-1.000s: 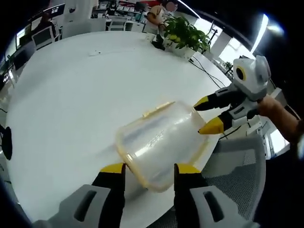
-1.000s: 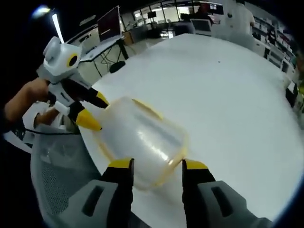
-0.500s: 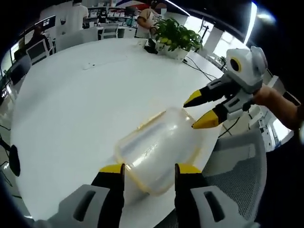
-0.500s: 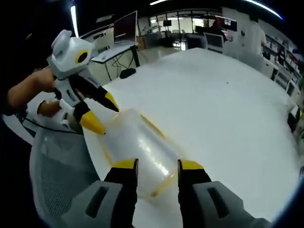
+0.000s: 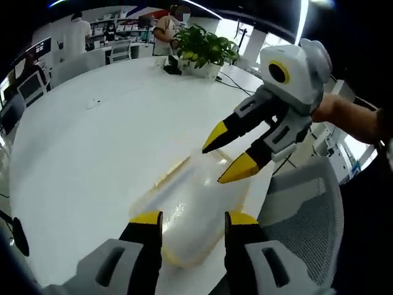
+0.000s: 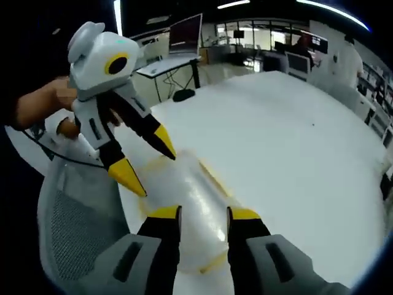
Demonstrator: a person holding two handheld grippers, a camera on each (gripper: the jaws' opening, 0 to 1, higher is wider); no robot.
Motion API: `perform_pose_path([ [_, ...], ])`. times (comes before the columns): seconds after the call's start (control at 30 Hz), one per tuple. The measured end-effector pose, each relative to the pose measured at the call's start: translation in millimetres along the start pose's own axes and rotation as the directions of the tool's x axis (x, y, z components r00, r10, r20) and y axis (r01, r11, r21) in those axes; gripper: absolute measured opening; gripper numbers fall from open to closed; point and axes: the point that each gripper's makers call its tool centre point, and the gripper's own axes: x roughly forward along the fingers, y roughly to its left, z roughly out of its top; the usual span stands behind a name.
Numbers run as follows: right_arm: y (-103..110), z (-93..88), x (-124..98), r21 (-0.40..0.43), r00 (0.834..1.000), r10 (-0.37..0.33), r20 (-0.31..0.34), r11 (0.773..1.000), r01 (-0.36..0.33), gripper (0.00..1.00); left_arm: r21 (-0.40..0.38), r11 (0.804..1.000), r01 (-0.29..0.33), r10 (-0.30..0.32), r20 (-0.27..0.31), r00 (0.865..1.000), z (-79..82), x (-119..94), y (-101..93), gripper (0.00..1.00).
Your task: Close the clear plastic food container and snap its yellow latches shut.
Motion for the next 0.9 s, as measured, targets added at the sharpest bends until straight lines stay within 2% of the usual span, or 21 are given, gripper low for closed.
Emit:
perform_pose_path([
  [0.3, 4.7, 2.4, 11.1, -0.074, 0.999, 0.044, -0.016, 0.996, -0.045, 0.25, 0.062, 0.997, 0.043, -0.042, -0.013, 0.999, 2.9, 12.4, -8.9, 0.28],
  [0.6, 4.1, 8.0, 20.2, -0.153, 0.997, 0.075, -0.031, 0.985, -0.079, 0.27, 0.118, 0.99, 0.083, -0.08, -0.032, 0.996, 2.0, 19.2, -23.7, 0.28],
  [0.9, 2.7, 9.4, 24.3, -0.162, 0.993, 0.111, -0.046, 0.98, -0.117, 0.31, 0.196, 0.976, 0.098, -0.089, -0.053, 0.995, -6.5, 20.2, -35.6, 0.3],
])
